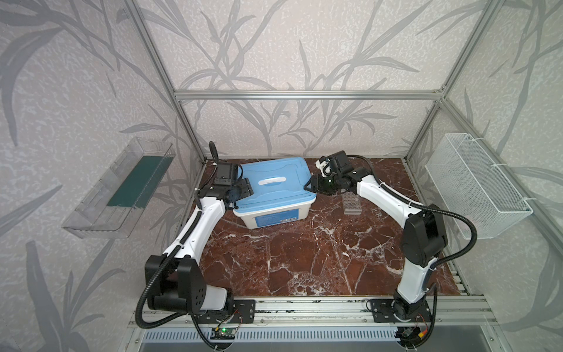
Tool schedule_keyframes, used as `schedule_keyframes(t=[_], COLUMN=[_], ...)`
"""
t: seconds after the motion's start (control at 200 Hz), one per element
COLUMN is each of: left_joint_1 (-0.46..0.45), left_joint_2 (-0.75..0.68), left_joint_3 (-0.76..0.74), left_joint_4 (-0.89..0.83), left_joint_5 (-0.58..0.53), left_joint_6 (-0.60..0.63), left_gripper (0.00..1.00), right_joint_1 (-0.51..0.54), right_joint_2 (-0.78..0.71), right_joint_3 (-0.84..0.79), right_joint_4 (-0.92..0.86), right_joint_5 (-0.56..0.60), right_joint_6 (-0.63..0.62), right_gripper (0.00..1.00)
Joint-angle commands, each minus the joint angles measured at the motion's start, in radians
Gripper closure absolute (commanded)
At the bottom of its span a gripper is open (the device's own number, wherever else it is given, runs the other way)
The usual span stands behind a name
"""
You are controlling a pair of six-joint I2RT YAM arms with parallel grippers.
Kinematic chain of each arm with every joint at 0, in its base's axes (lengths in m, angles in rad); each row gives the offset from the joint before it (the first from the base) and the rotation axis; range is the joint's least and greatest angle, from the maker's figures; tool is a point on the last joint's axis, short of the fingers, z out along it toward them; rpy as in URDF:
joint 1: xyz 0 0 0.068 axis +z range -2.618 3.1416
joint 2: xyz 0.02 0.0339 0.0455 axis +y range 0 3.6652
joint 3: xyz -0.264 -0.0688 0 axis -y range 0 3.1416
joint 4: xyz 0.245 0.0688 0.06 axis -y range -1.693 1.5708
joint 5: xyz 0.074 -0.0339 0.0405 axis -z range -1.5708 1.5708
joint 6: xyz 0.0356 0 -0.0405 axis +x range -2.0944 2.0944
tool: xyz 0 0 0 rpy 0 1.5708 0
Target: Organize the chemistry lab equipment
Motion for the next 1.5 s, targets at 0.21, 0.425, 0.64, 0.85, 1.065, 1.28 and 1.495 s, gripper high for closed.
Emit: schedule_keyframes(t=[0.21, 0.425, 0.64, 0.85, 1.065, 1.28, 1.495], left_joint_1=[-0.038, -0.036, -0.029, 0.004, 0.01, 0.087, 0.133], left_joint_2=[-0.091, -0.063, 0.031, 0.083, 0.063, -0.03, -0.012], left_joint_3=[-0.107, -0.121, -0.119, -0.019, 0.101, 0.073, -0.12], left_joint_4=[-0.103, -0.063, -0.008, 0.006, -0.104, -0.062, 0.19], left_joint_5=[0.086, 0.051, 0.004, 0.021, -0.058, -0.014, 0.182], left_joint_6=[-0.004, 0.011, -0.001, 0.029, 0.082, 0.085, 0.028], left_gripper=[0.23, 0.22, 0.27, 0.24, 0.09, 0.01, 0.01], right_joint_1=[0.027, 0.043, 0.04, 0.041, 0.039, 0.039, 0.039], right_joint_2=[0.002, -0.013, 0.027, -0.006, -0.014, -0.003, -0.004], right_joint_3=[-0.023, -0.03, -0.041, -0.048, -0.051, -0.063, -0.069], right_joint_4=[-0.132, -0.156, -0.189, -0.253, -0.234, -0.207, -0.199], right_joint_5=[-0.007, 0.07, 0.121, 0.195, 0.172, 0.136, 0.124], right_joint_6=[-0.071, -0.075, -0.094, -0.102, -0.087, -0.073, -0.076], right_gripper=[0.44, 0.44, 0.44, 0.44, 0.44, 0.44, 0.44])
